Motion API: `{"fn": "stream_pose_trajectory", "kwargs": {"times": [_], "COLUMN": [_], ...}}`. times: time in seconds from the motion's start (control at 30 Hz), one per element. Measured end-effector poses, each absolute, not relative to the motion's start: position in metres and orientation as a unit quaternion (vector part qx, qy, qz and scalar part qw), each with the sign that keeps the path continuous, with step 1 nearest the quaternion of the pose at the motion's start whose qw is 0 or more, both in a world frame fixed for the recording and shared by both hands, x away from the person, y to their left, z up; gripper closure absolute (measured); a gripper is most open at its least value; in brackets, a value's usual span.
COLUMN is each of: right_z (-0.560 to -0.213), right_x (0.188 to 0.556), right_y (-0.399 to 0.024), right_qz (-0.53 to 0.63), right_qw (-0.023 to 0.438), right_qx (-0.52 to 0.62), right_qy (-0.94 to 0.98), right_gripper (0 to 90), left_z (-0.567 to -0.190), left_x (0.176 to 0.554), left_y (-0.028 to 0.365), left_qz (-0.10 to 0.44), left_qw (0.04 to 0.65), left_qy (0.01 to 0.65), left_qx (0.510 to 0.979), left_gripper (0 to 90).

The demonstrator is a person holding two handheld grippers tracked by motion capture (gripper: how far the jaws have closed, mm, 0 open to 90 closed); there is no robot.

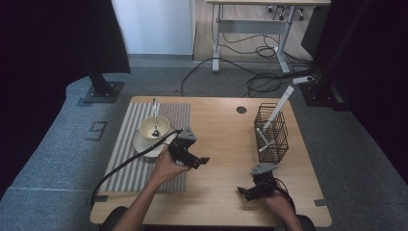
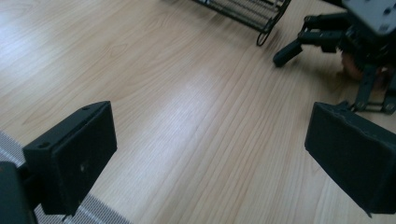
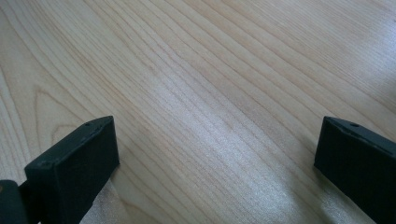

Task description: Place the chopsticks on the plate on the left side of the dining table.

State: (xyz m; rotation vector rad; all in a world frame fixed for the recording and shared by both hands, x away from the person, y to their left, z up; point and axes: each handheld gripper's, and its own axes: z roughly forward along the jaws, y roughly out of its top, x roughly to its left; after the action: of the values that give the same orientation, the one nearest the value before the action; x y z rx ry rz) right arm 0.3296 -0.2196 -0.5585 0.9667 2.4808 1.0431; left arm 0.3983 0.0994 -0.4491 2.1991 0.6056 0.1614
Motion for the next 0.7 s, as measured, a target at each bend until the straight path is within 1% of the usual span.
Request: {"fn": "stream_pose_trajectory", "kwargs": {"times": [0.2,0.63,0.7], "right_z": [-0.558,-0.558,-0.558], "right_x": [0.33,0.33,0.329], "right_y": [-0.22,-0.22,-0.219], "right_qz": [0.361,0.361,0.361], "right_qw": [0.14,0.14,0.14], "right_qx": [0.335,0.335,0.336], "right_qy": [0.859,0.859,0.859], "right_gripper": [0.0,0.0,0.0], "left_z": [-0.438,-0.416,-0.413], "left_x": [0.404,0.411,0.413], "left_y": [0.089,0.058,0.053], "left_qz": [0.055,0.048,0.04], "left_qw": [0.422,0.432,0.436], "left_qy": [0.238,0.21,0.206], "left_qx": [0.873,0.876,0.875], "left_gripper": [1.9,2.4,2.3]}}
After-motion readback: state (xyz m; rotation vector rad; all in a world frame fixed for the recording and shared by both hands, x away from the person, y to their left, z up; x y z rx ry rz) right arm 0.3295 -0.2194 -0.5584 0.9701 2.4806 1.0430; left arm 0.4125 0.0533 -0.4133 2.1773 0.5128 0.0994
